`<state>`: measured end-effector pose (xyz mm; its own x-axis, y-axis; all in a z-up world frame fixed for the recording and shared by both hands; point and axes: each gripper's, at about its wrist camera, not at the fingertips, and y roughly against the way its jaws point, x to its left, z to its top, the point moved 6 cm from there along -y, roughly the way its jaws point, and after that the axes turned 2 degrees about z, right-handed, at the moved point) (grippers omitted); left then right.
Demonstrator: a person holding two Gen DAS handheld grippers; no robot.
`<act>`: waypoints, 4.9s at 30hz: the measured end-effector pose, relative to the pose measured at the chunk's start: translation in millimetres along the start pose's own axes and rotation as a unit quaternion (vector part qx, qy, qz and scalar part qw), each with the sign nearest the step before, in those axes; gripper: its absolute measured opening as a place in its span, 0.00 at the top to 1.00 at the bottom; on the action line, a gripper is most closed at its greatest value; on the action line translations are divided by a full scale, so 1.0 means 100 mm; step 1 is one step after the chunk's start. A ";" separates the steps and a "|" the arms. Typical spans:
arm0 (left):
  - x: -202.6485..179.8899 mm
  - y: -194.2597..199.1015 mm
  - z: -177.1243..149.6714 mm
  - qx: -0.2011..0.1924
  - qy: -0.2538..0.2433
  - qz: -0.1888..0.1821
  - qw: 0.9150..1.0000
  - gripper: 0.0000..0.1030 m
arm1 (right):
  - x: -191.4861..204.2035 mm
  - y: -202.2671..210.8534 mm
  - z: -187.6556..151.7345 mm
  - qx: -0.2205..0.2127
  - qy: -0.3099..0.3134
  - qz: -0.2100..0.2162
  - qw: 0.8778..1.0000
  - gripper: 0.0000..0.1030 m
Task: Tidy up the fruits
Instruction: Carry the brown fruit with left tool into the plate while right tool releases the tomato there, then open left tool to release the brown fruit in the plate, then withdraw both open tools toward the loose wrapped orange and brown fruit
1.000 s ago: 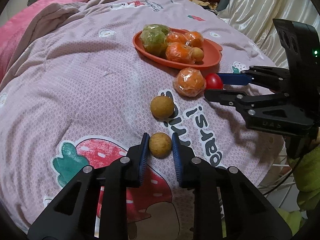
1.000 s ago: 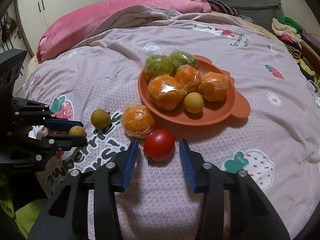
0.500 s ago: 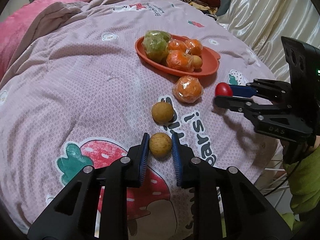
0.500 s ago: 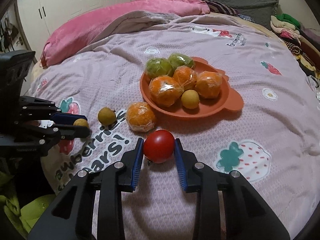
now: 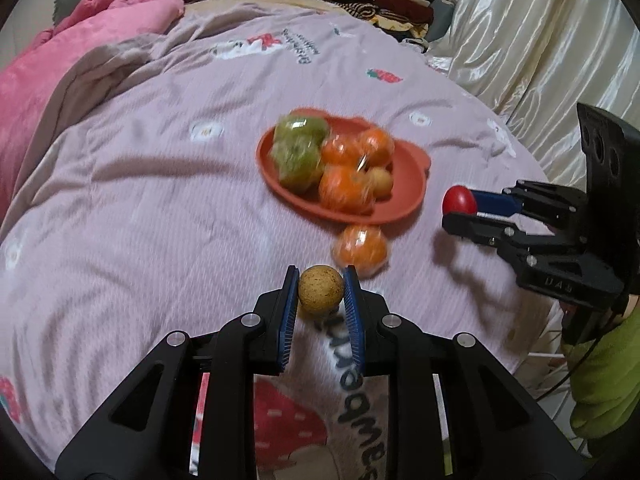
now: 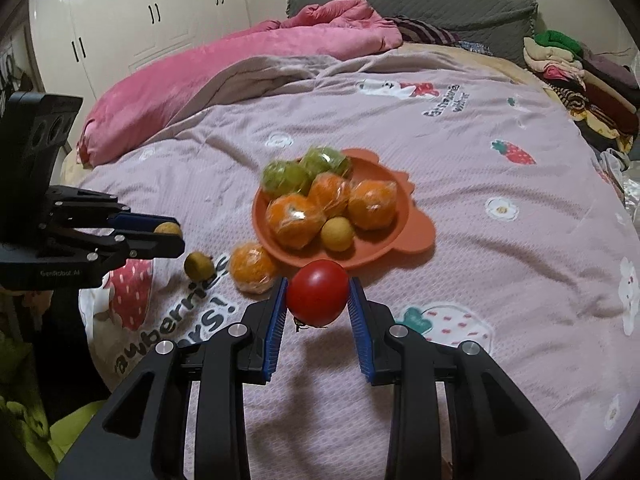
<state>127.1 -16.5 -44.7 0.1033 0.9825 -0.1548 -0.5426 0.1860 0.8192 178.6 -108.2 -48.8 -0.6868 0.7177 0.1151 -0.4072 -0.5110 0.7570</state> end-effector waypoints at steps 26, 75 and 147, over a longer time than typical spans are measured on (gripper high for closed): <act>-0.15 -0.43 0.77 0.004 -0.022 0.000 1.000 0.85 | -0.27 -0.05 0.23 -0.014 -0.001 -0.007 1.000 0.72; -0.06 -0.59 0.95 0.008 -0.013 0.005 1.000 0.84 | -0.28 -0.35 0.30 0.007 0.012 -0.025 1.000 0.62; 0.06 0.25 0.74 -0.061 0.014 0.042 0.997 0.10 | -0.09 0.27 0.30 -0.037 -0.013 -0.075 0.996 0.07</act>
<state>175.7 -5.7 16.0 0.0309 0.9941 -0.1043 -0.6457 0.0995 0.7571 192.0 -114.6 -9.8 -0.6002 0.7996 0.0218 -0.5481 -0.4309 0.7169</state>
